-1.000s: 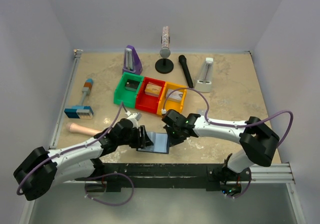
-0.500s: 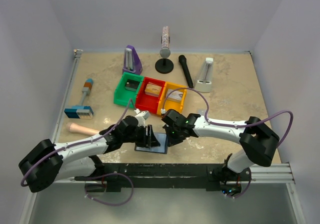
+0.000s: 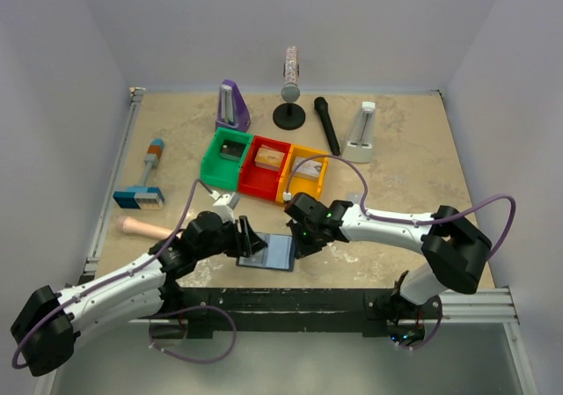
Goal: Take the credit cards out of the card holder
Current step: Remove the credit card from the card holder.
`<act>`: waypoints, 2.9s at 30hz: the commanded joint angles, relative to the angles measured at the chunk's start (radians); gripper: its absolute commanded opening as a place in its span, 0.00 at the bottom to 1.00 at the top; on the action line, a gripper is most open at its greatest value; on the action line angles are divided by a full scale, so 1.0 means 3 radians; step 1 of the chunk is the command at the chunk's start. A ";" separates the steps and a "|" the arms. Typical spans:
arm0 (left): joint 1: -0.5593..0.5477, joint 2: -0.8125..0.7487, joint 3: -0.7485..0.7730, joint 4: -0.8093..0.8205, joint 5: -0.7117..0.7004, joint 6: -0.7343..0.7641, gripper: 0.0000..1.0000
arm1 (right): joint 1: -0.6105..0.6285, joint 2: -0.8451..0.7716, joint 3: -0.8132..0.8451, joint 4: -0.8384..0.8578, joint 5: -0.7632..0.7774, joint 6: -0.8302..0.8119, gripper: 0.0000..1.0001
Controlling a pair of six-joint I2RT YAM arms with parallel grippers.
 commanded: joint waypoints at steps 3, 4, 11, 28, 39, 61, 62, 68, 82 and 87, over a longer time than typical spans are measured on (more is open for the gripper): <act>0.0040 0.0111 -0.0119 -0.0281 -0.0247 -0.0117 0.56 | 0.0011 -0.0067 -0.0026 0.0065 -0.0014 0.0034 0.00; 0.0035 0.0137 -0.0114 -0.0281 -0.0247 -0.0122 0.56 | 0.0016 -0.0077 -0.0026 0.0065 -0.0014 0.0034 0.00; 0.0040 0.0153 -0.0104 -0.0348 -0.0287 -0.0117 0.56 | 0.0016 -0.0083 -0.0031 0.0065 -0.0014 0.0029 0.00; 0.0040 0.0142 -0.0145 -0.0338 -0.0247 -0.0086 0.59 | 0.0016 -0.0047 -0.0006 0.0059 -0.0019 0.0018 0.00; 0.0035 0.0347 -0.0140 -0.0195 -0.0134 -0.0050 0.58 | 0.0016 -0.0031 0.0015 0.0049 -0.0024 0.0008 0.00; 0.0019 0.0735 0.0003 0.0322 0.0280 0.0047 0.57 | 0.0016 0.0030 0.0056 0.0054 -0.0055 -0.0007 0.00; 0.0014 0.0725 -0.0002 0.0317 0.0260 0.0042 0.57 | 0.0016 0.0025 0.0056 0.0049 -0.0060 -0.0007 0.00; 0.0014 0.0541 -0.0012 0.0057 0.0071 0.0026 0.57 | 0.0016 -0.0011 0.0015 0.0049 -0.0035 0.0003 0.00; -0.0006 0.0735 0.0233 0.0107 0.0249 0.0205 0.57 | 0.0016 -0.0011 0.0005 0.0080 -0.0050 -0.0007 0.00; -0.0067 0.0807 0.0300 0.0296 0.0316 0.0185 0.57 | 0.0016 -0.0016 -0.0006 0.0080 -0.0050 -0.0002 0.00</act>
